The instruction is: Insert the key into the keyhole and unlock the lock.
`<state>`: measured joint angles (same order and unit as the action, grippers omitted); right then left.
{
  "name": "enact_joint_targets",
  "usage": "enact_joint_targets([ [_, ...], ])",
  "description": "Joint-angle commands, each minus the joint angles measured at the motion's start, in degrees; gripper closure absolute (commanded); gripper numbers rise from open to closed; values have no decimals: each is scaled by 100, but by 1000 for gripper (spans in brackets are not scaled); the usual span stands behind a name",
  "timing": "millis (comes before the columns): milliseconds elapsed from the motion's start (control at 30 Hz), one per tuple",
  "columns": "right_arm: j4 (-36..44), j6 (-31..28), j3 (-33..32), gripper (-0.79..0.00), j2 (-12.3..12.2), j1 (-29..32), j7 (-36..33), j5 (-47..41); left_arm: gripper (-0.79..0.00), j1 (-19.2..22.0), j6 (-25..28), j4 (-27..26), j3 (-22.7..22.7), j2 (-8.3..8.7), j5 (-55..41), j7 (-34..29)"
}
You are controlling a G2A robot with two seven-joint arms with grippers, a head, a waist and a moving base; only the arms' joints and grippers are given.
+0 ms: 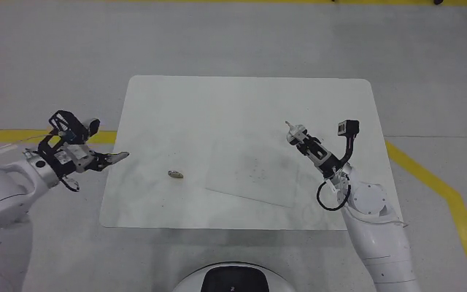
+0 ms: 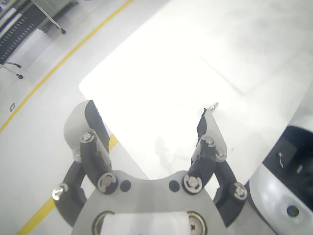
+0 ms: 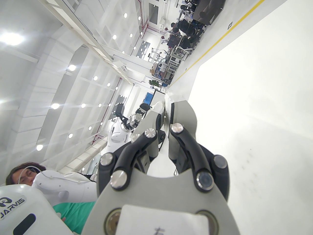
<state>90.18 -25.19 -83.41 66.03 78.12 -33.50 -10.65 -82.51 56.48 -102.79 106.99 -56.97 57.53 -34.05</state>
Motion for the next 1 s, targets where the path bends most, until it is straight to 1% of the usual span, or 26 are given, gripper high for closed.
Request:
enact_joint_targets([
  [0, 0, 0, 0, 0, 0, 0, 0, 0, -785, -39, 152, -23, -345, 51, -47, -337],
  [100, 0, 0, 0, 0, 0, 0, 0, 0, -785, -33, 152, -115, -801, 191, -68, -677],
  [233, 0, 0, 0, 0, 0, 0, 0, 0, -785, 140, 152, -91, -1250, 410, -245, -807],
  [300, 0, 0, 0, 0, 0, 0, 0, 0, -785, 234, 152, -108, -1485, 520, -89, -915],
  [367, 0, 0, 0, 0, 0, 0, 0, 0, -785, 329, 152, -37, -1684, 619, -8, -874],
  [400, 0, 0, 0, 0, 0, 0, 0, 0, -767, 376, 152, -4, -1785, 666, -11, -830],
  [433, 0, 0, 0, 0, 0, 0, 0, 0, -674, 419, 152, 33, -1880, 712, -22, -796],
  [467, 0, 0, 0, 0, 0, 0, 0, 0, -637, 463, 152, 70, -1970, 757, -19, -770],
  [500, 0, 0, 0, 0, 0, 0, 0, 0, -576, 508, 152, 112, -2066, 800, 9, -764],
  [533, 0, 0, 0, 0, 0, 0, 0, 0, -551, 551, 152, 148, -2173, 839, 46, -751],
  [633, 0, 0, 0, 0, 0, 0, 0, 0, -539, 699, 152, 289, -2473, 937, 77, -620],
  [667, 0, 0, 0, 0, 0, 0, 0, 0, -496, 756, 152, 342, -2564, 967, 87, -577],
  [700, 0, 0, 0, 0, 0, 0, 0, 0, -486, 813, 152, 390, -2657, 994, 94, -536],
  [833, 0, 0, 0, 0, 0, 0, 0, 0, -385, 1080, 152, 600, -2962, 1072, 155, -325],
  [967, 0, 0, 0, 0, 0, 0, 0, 0, -354, 1330, 152, 771, -3297, 1108, 295, -188],
])
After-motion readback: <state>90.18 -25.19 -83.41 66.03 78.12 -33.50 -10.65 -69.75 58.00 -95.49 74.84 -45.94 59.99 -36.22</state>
